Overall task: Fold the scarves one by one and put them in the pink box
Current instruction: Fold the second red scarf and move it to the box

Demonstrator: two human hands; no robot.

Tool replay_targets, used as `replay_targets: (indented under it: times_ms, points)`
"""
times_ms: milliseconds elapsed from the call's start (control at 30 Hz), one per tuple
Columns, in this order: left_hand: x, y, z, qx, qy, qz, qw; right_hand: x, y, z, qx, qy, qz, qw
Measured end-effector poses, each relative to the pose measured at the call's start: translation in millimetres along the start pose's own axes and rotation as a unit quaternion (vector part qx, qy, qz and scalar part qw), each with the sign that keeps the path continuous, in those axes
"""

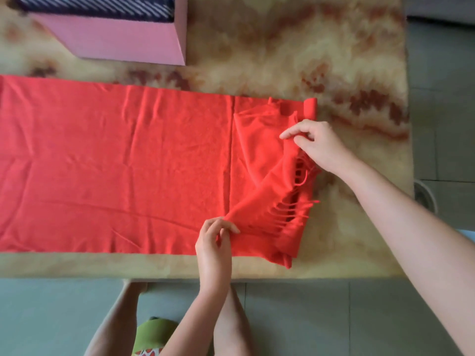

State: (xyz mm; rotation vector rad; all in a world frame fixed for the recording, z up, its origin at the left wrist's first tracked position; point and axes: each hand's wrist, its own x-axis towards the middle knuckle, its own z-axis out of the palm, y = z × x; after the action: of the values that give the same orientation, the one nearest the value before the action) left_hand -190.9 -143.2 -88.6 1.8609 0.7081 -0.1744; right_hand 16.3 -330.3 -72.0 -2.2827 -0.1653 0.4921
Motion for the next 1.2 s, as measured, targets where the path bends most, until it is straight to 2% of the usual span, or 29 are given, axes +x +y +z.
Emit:
replay_targets:
  times_ms: [167, 300, 467, 733, 900, 1033, 1200]
  points:
    - [15, -6, -31, -0.055, 0.027, -0.04, 0.997, 14, -41, 13, 0.004, -0.069, 0.012, 0.998]
    - [25, -20, -58, -0.077, 0.054, -0.115, 0.989, 34, -77, 31, -0.083, -0.126, -0.031, 0.988]
    - [42, -39, -107, -0.09, 0.109, -0.144, 0.98, 71, -116, 72, -0.148, -0.095, -0.075, 0.981]
    - [78, -68, -210, -0.157, 0.182, -0.169, 0.956, 121, -212, 165, -0.139, -0.067, -0.101, 0.983]
    - [99, -90, -267, -0.173, 0.189, -0.18, 0.95, 151, -276, 228, -0.135, -0.084, -0.125, 0.979]
    - [114, -102, -307, -0.211, 0.211, -0.19, 0.935, 177, -321, 280, -0.135, -0.079, -0.107, 0.982]
    - [140, -121, -367, -0.251, 0.285, -0.208, 0.901, 209, -371, 337, -0.133, -0.078, -0.112, 0.982]
